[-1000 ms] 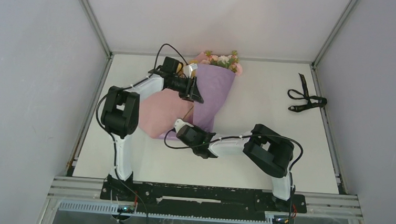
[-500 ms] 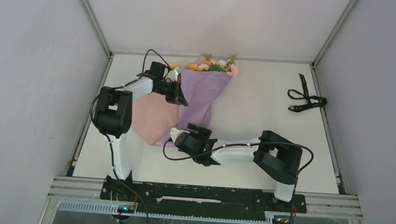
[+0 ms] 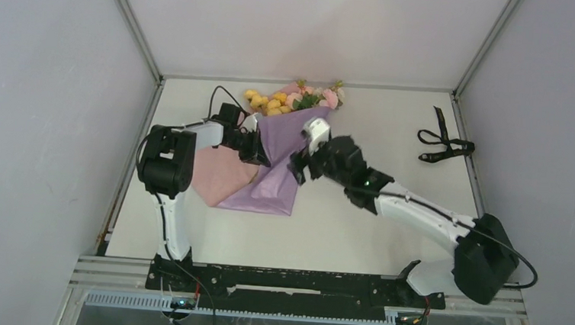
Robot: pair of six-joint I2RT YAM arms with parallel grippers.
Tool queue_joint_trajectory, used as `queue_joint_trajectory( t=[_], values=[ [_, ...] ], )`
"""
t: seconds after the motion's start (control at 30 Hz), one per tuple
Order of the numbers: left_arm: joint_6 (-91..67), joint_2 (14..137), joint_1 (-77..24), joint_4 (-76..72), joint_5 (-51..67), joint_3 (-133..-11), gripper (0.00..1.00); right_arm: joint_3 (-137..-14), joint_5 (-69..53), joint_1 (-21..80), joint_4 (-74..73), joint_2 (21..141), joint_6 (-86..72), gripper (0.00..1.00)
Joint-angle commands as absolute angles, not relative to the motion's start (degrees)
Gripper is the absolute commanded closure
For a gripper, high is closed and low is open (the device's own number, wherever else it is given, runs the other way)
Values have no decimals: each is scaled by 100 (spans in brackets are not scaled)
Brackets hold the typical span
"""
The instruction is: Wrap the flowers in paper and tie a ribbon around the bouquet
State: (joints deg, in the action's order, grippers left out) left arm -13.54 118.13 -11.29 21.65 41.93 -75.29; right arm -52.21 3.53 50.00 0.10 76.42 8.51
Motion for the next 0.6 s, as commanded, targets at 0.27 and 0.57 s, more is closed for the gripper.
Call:
queue_joint_trajectory(
  t=[0.27,0.57],
  values=[
    [-1249,11405,-1058,1968,3956,-7284,100,-5250,-2169,3942,1505,10355,-2673,59],
    [-927,11275,-1011,2012,3744,-7242,100,-4158,-2135,3120,732,9367,-2831,55]
  ],
)
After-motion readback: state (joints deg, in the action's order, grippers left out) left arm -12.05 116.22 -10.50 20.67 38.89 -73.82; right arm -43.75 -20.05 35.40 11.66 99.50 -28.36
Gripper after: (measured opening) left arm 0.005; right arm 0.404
